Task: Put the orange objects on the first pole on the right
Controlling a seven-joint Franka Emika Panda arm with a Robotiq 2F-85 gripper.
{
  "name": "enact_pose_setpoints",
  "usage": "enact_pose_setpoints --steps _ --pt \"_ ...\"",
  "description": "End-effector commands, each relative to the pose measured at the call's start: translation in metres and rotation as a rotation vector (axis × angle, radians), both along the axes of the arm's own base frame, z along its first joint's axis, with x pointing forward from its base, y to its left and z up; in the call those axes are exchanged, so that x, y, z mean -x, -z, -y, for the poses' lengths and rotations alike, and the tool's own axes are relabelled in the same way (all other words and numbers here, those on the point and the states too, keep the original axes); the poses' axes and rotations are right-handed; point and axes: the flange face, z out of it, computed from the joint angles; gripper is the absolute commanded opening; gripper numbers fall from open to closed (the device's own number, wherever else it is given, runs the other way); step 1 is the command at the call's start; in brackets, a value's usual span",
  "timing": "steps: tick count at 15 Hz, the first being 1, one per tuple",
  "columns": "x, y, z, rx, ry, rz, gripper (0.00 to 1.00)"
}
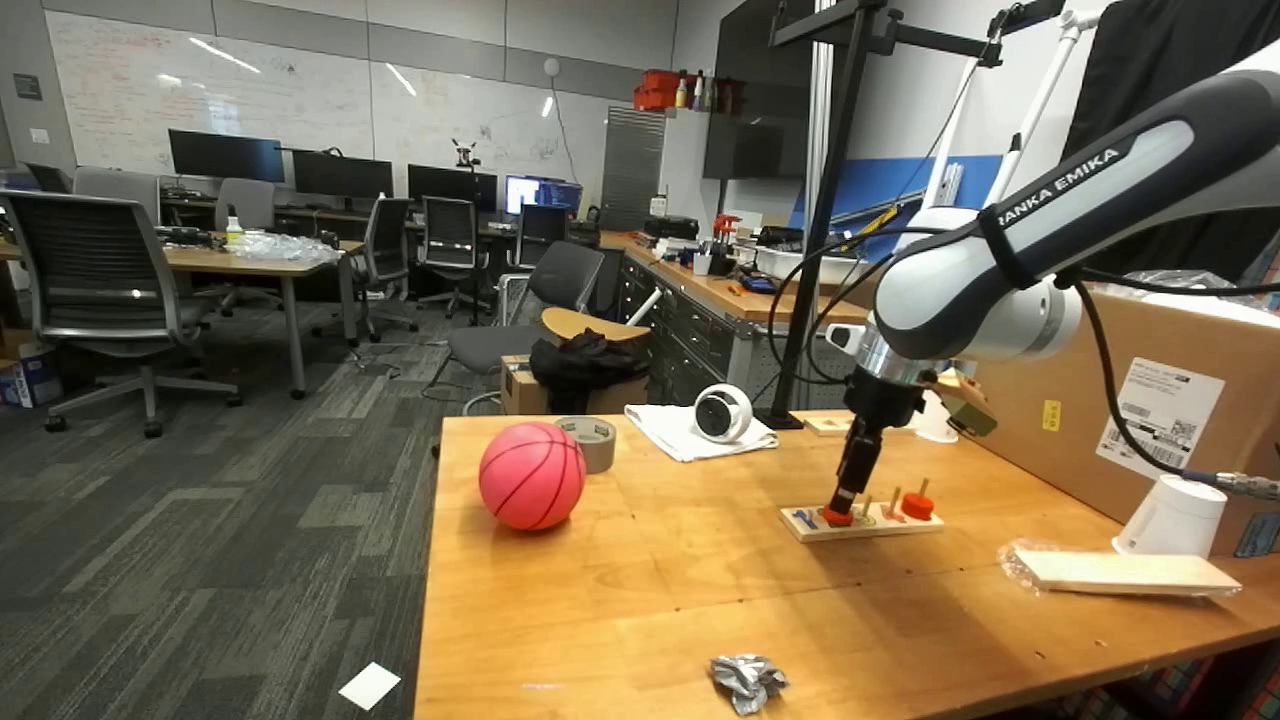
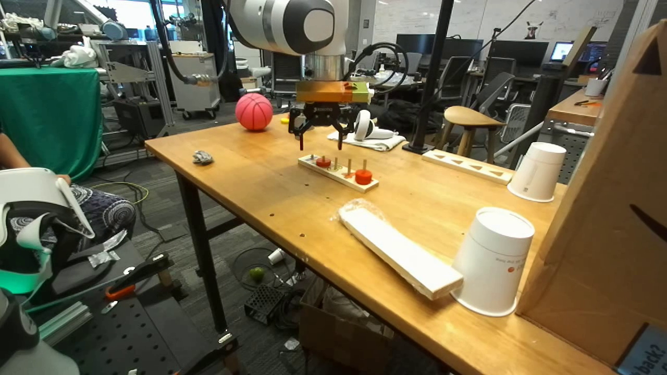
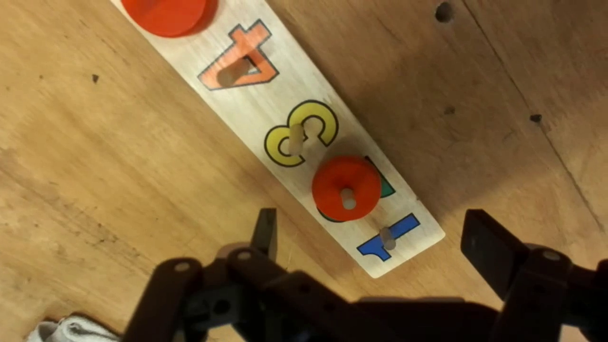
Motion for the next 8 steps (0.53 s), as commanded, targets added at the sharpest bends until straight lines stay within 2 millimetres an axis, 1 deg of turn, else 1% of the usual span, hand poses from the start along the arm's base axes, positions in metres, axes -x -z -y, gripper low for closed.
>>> enact_pose_setpoints --steps 1,8 --pt "0.000 0.002 -0.006 -0.006 -0.017 -0.008 1.00" --pt "-0.005 0.011 -0.017 0.034 -0.058 -0.044 1.00"
